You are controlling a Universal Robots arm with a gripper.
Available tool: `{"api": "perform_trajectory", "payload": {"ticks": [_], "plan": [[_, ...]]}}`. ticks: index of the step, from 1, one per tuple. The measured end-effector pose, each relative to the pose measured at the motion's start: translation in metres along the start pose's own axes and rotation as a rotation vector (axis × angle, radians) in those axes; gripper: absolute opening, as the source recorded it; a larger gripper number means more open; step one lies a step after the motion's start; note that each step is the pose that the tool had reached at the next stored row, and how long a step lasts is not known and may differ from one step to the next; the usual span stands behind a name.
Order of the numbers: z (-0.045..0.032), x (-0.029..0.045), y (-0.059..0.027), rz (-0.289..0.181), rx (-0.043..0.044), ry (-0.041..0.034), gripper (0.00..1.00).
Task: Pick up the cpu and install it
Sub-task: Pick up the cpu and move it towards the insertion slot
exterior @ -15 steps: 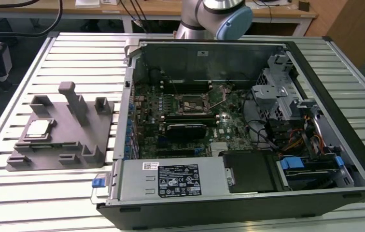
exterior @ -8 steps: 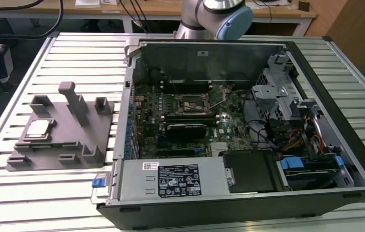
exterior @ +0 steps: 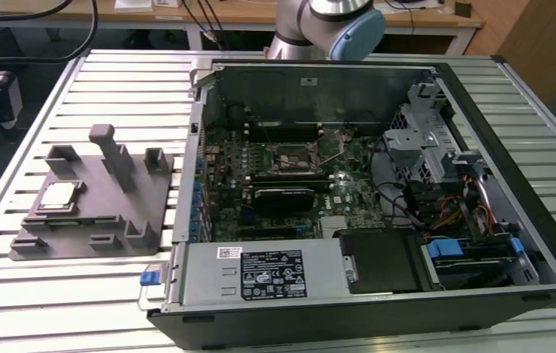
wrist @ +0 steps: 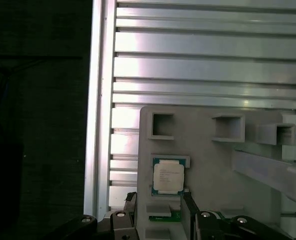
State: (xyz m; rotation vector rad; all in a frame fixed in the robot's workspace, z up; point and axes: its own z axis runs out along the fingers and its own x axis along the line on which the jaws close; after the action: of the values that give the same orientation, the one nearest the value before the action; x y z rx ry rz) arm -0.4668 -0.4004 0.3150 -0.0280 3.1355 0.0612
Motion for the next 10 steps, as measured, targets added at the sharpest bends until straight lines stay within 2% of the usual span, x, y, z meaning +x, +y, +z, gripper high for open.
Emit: {"api": "perform_trajectory", "payload": {"ticks": [10], "plan": [[0.0058, 0.0000, -0.0002, 0.000, 0.0000, 0.0000, 0.47]]}}
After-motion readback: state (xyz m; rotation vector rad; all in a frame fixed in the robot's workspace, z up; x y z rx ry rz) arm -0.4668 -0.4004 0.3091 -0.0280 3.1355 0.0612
